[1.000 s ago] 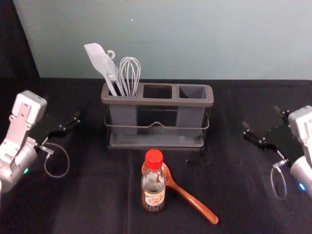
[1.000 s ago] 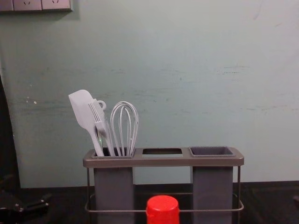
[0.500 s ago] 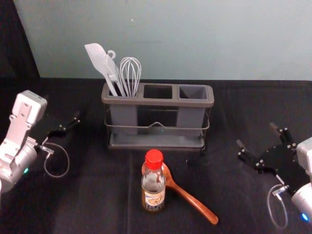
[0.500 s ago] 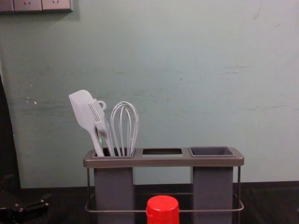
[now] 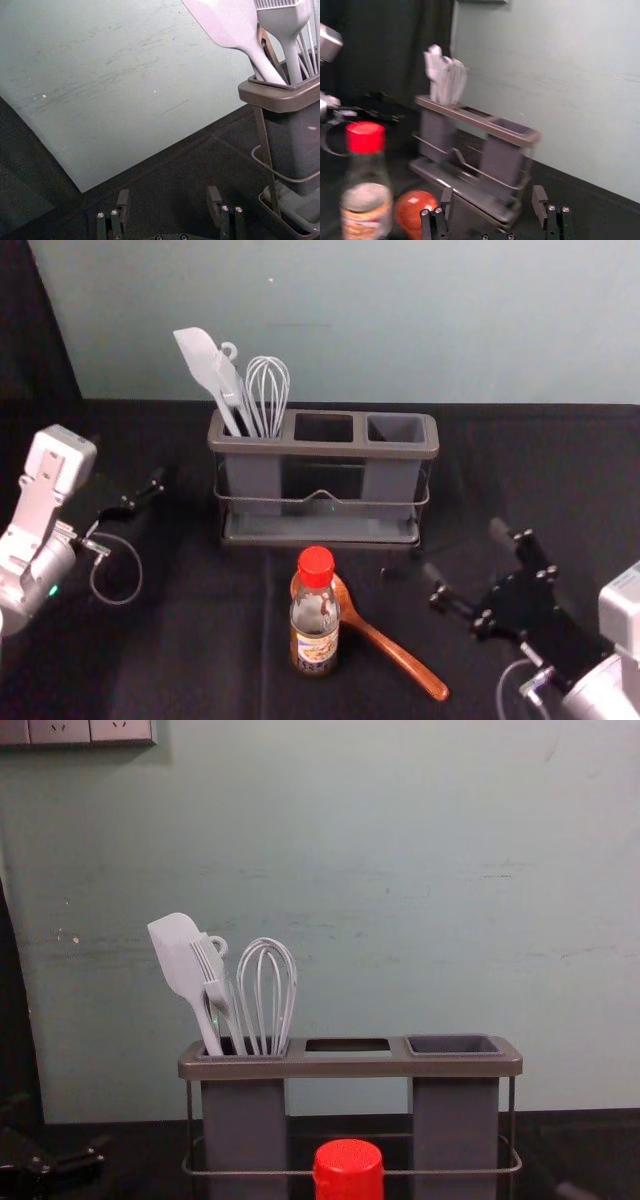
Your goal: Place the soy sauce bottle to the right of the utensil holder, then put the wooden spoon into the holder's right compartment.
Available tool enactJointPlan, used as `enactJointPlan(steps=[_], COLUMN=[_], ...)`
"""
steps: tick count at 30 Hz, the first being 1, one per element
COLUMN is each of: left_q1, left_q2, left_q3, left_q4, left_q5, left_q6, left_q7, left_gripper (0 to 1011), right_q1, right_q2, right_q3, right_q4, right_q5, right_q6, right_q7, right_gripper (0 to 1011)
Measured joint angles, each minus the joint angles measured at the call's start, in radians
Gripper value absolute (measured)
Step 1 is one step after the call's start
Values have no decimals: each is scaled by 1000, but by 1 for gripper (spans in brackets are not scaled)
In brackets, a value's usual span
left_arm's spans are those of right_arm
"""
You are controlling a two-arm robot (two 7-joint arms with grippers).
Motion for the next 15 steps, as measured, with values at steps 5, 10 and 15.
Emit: enactJointPlan(steps=[5,10,15], left_q1=[0,0,0], left_q2=[0,0,0], left_q3=[0,0,0], left_q4=[0,0,0], left_q5=[0,0,0], left_q6=[0,0,0], left_q7=[0,0,0], left_gripper=[1000,1000,1000], right_q1=[-24,-37,-40], right_q2=[-11,-23,-43], right_q3=[-17,-33,-54], right_q4=[-40,-63,-71], right_q5=[13,16,13], right_q6=[0,3,9], right_q7=[38,66,102], right_gripper=[1003,1002,1003])
